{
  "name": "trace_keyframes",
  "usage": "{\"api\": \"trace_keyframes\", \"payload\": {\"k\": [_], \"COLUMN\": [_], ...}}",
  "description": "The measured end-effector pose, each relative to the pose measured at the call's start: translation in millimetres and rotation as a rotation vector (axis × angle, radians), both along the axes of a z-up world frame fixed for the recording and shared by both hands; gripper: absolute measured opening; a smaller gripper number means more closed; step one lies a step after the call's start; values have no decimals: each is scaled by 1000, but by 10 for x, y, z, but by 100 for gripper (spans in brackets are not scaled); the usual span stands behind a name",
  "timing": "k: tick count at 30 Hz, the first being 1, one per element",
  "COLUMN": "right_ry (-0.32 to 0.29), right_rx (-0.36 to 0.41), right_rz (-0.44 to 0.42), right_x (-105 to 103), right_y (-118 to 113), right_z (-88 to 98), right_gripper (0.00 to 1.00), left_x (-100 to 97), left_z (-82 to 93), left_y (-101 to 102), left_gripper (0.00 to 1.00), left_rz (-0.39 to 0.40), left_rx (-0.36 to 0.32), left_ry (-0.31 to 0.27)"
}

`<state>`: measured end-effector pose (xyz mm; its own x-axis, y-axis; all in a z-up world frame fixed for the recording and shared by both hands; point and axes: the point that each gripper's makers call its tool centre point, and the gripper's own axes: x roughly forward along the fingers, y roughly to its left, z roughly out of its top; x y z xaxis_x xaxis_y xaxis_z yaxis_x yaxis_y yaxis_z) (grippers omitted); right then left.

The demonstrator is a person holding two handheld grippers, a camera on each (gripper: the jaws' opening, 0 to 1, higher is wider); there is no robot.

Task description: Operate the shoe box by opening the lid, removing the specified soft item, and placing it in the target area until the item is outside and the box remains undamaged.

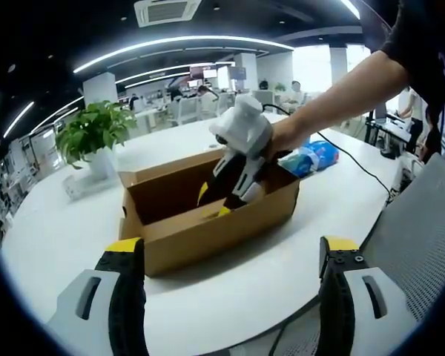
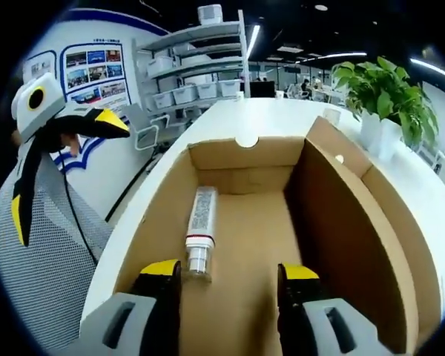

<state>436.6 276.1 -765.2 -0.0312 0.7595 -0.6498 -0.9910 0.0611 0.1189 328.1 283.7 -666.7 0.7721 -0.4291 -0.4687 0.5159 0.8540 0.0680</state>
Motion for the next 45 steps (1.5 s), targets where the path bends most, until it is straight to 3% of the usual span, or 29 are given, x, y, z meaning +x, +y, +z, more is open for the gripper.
{"api": "trace_keyframes", "payload": {"k": [2, 5, 9, 10, 12, 21, 26, 34, 42, 45], "right_ry": [27, -2, -133, -137, -112, -142, -166, -165, -129, -106], "right_rx": [4, -13, -91, -91, -79, -57, -95, -90, -60, -17], "right_rz": [-10, 1, 53, 52, 36, 72, 95, 111, 89, 67], "right_x": [-34, -24, 51, 55, 59, 6, 2, -25, -43, -43], "right_y": [27, 40, -36, -41, -39, 74, 86, 98, 126, 155], "right_z": [0, -23, -120, -122, -114, -100, -206, -214, -149, -62], "right_gripper": [49, 48, 47, 44, 43, 32, 30, 17, 15, 14], "left_x": [3, 5, 8, 9, 11, 8, 7, 5, 2, 2], "left_z": [4, 8, 17, 19, 24, 25, 24, 22, 21, 19], "left_y": [1, 9, 11, 14, 18, 22, 30, 41, 48, 45], "left_gripper": [97, 97, 97, 97, 97, 97, 97, 97, 96, 96], "left_rz": [2, 6, 9, 11, 15, 16, 19, 23, 23, 20], "left_rx": [0, 0, -1, -2, -5, -3, -1, 0, 0, 1], "left_ry": [-1, -1, -3, -4, -5, -4, -4, -3, -3, -2]}}
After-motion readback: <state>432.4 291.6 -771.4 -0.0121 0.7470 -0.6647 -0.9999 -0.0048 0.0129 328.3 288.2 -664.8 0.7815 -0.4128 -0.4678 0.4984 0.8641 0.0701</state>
